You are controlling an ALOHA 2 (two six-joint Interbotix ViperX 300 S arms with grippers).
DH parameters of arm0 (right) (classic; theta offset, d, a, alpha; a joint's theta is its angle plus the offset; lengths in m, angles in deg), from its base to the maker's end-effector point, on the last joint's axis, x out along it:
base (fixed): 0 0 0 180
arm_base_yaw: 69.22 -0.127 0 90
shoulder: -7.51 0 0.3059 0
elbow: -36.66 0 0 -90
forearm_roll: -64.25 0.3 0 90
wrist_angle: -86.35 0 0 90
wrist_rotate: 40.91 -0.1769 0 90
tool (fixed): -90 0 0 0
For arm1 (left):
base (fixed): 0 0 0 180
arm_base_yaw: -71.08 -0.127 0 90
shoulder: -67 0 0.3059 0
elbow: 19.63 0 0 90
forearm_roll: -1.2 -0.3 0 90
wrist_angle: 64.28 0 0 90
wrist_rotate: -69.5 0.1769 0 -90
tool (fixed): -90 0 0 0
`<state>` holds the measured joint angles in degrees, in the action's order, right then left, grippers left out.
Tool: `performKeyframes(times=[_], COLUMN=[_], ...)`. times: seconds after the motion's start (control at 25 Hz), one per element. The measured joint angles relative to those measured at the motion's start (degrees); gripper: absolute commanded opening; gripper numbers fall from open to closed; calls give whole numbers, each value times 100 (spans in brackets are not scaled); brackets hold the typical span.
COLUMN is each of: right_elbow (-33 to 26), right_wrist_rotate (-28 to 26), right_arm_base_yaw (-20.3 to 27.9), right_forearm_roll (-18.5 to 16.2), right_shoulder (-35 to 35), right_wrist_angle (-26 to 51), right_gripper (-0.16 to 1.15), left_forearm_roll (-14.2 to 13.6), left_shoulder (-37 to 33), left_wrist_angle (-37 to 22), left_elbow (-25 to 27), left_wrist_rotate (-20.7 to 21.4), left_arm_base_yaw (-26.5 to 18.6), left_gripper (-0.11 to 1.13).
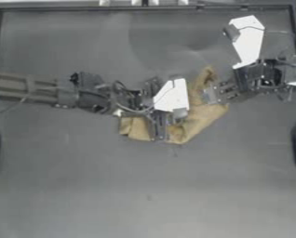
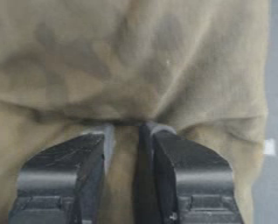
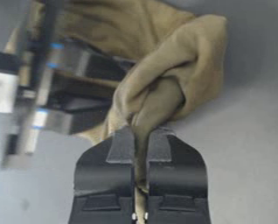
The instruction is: Fold shirt
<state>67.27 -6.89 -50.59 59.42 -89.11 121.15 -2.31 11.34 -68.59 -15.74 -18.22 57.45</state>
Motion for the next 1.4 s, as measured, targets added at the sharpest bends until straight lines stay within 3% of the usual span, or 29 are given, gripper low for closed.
performKeyframes(times=[0.4,0.72,1.08,1.4], right_elbow=[88,88,-18,-650], right_wrist_rotate=[0,-18,-18,-62], right_arm_base_yaw=[0,0,35,0], right_forearm_roll=[-26,-35,-26,-105], right_shoulder=[0,0,26,325], right_wrist_angle=[0,0,158,817], right_gripper=[7,7,7,7], left_forearm_roll=[0,9,18,26], left_shoulder=[-1046,-1441,-1380,-914], left_wrist_angle=[-18,35,527,835], left_elbow=[835,1670,1978,1934], left_wrist_rotate=[0,-26,-35,-44], left_arm_base_yaw=[-141,-149,70,79], left_gripper=[70,70,70,70])
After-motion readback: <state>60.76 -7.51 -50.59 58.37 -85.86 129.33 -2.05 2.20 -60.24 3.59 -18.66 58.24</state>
